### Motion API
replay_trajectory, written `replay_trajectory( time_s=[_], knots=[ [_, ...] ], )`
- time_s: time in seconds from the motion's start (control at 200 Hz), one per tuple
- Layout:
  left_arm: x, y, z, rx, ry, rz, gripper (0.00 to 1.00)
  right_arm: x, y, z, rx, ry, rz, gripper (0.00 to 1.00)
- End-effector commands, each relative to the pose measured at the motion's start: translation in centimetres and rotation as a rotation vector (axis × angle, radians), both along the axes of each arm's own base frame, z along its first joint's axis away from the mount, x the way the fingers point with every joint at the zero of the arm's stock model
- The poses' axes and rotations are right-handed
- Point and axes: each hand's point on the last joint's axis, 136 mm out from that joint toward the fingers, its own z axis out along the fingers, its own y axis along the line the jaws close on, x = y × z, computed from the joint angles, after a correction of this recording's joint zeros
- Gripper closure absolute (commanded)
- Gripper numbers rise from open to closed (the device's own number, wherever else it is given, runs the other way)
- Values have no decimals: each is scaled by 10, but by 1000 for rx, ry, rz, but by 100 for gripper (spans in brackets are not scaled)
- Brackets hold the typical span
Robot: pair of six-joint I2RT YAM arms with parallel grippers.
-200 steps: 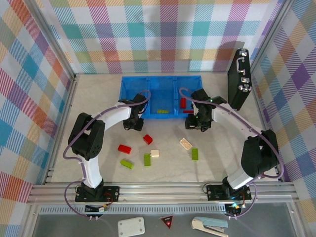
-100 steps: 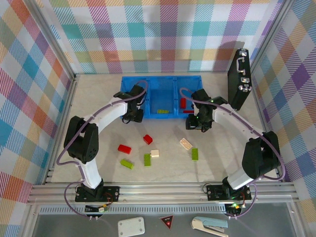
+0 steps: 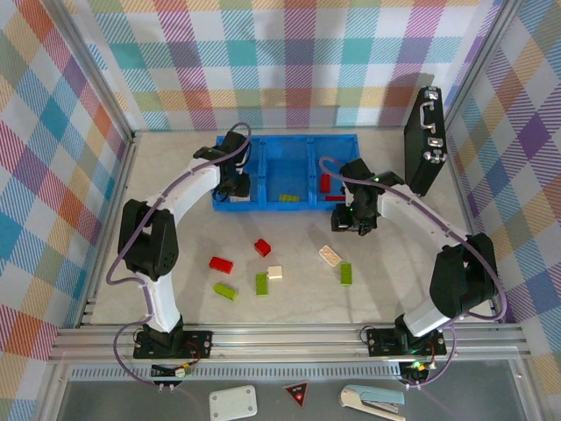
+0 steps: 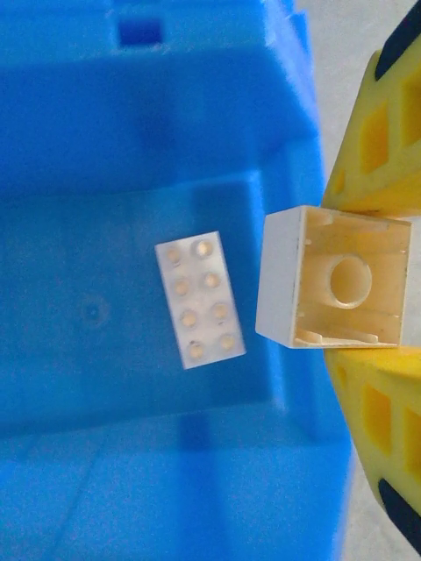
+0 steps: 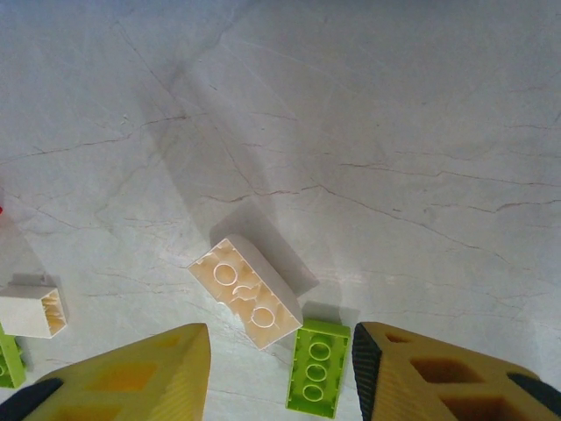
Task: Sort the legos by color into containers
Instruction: Place the lego in the container.
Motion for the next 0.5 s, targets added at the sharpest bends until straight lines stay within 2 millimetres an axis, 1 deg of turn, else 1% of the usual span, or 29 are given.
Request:
replay_trajectory(
  time_s=[0.0,0.35,0.495],
  knots=[
    [12,2,-11,-12,21,26,61,-3,-2,11,-4,-17,-1,52],
    [49,11,-32,-31,29,78,61,-2,0,8,-2,-2,-5,52],
    [62,10,-39,-67,28,99,61,-2,-2,7,-13,0,-5,52]
  ],
)
